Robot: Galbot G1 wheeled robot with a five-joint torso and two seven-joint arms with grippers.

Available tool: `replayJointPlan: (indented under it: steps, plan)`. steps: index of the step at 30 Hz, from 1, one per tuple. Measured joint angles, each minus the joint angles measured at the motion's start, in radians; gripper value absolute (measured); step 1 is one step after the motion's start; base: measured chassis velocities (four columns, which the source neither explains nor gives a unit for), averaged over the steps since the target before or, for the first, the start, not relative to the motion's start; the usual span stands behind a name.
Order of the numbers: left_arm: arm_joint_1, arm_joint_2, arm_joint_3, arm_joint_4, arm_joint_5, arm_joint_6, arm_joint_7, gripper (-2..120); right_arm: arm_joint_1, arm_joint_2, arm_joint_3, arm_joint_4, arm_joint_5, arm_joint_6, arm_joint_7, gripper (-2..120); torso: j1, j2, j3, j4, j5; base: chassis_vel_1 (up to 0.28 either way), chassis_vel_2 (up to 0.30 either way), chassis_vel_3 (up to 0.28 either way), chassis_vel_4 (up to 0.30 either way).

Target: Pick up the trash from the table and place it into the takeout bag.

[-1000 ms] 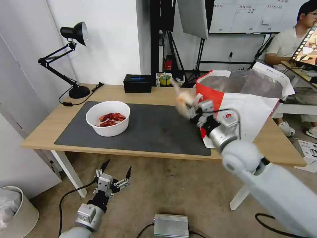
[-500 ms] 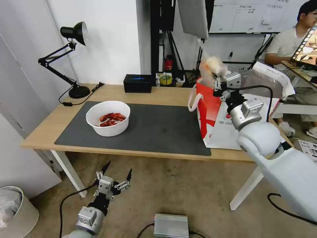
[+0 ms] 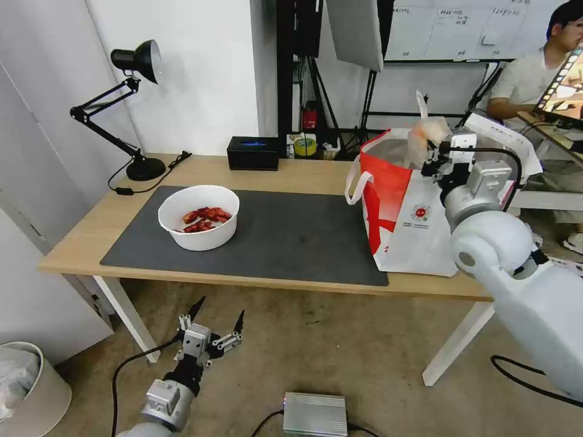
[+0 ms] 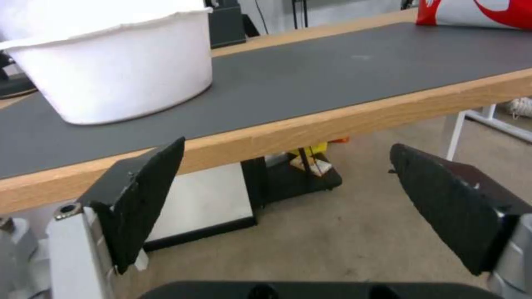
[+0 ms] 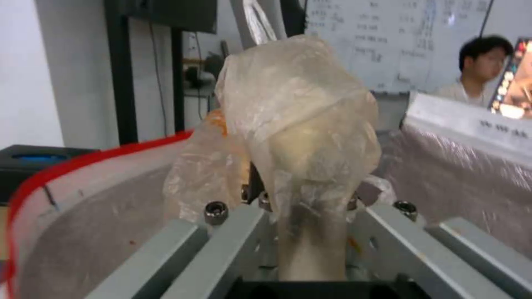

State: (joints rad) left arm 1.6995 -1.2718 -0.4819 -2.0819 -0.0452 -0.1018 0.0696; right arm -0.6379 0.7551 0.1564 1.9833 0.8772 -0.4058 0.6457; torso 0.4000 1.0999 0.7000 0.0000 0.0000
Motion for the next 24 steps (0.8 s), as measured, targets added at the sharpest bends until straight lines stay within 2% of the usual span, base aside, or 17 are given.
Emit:
replayJointPlan:
  steps: [3, 7, 10, 12, 13, 16, 17, 20, 21, 24]
  plan:
    - [-0.002, 0.000, 0.003, 0.004, 0.000, 0.000, 0.000, 100, 0.000, 0.005, 0.009, 0.001, 0.069, -0.019, 0.037, 3, 0.000, 0.000, 0.000, 0.0000, 0.0000, 0.000, 0.000, 0.000, 0.000]
    - [-0.002, 0.001, 0.003, 0.004, -0.001, 0.000, 0.000, 100, -0.002, 0.006, 0.013, 0.004, 0.087, -0.019, 0.053, 3, 0.000, 0.000, 0.000, 0.0000, 0.0000, 0.000, 0.000, 0.000, 0.000]
    - [-0.003, 0.004, 0.002, 0.004, -0.001, 0.000, 0.000, 100, -0.003, 0.006, 0.014, 0.009, 0.098, -0.019, 0.062, 8, 0.000, 0.000, 0.000, 0.0000, 0.0000, 0.000, 0.000, 0.000, 0.000]
    - [-0.003, 0.005, 0.002, 0.004, -0.001, 0.000, 0.000, 100, -0.005, 0.006, 0.016, 0.017, 0.104, -0.021, 0.063, 21, 0.000, 0.000, 0.000, 0.0001, -0.0001, 0.000, 0.000, 0.000, 0.000]
    - [-0.003, 0.005, 0.002, 0.004, -0.001, 0.000, 0.000, 100, -0.005, 0.006, 0.016, 0.017, 0.104, -0.021, 0.063, 21, 0.000, 0.000, 0.000, 0.0001, -0.0001, 0.000, 0.000, 0.000, 0.000]
    - [-0.003, 0.004, 0.002, 0.002, -0.001, 0.000, 0.000, 100, -0.006, 0.006, 0.016, 0.023, 0.105, -0.021, 0.063, 34, 0.000, 0.000, 0.000, 0.0000, 0.0000, 0.000, 0.000, 0.000, 0.000]
    - [-0.003, 0.004, 0.002, 0.002, -0.001, 0.000, 0.000, 100, -0.006, 0.006, 0.016, 0.023, 0.105, -0.021, 0.063, 34, 0.000, 0.000, 0.000, 0.0000, 0.0000, 0.000, 0.000, 0.000, 0.000]
    - [0.001, 0.004, 0.001, -0.002, -0.001, 0.001, -0.001, 100, -0.006, 0.004, 0.016, 0.028, 0.105, -0.021, 0.063, 51, 0.000, 0.000, 0.000, 0.0000, 0.0000, 0.000, 0.000, 0.000, 0.000]
    - [0.001, 0.004, 0.001, -0.002, -0.001, 0.001, -0.001, 100, -0.006, 0.004, 0.016, 0.028, 0.105, -0.021, 0.063, 51, 0.000, 0.000, 0.000, 0.0000, 0.0000, 0.000, 0.000, 0.000, 0.000]
    - [0.004, 0.004, -0.002, -0.005, -0.001, 0.001, -0.001, 100, -0.005, 0.002, 0.016, 0.032, 0.103, -0.021, 0.062, 64, 0.000, 0.000, 0.000, 0.0000, 0.0000, 0.000, 0.000, 0.000, 0.000]
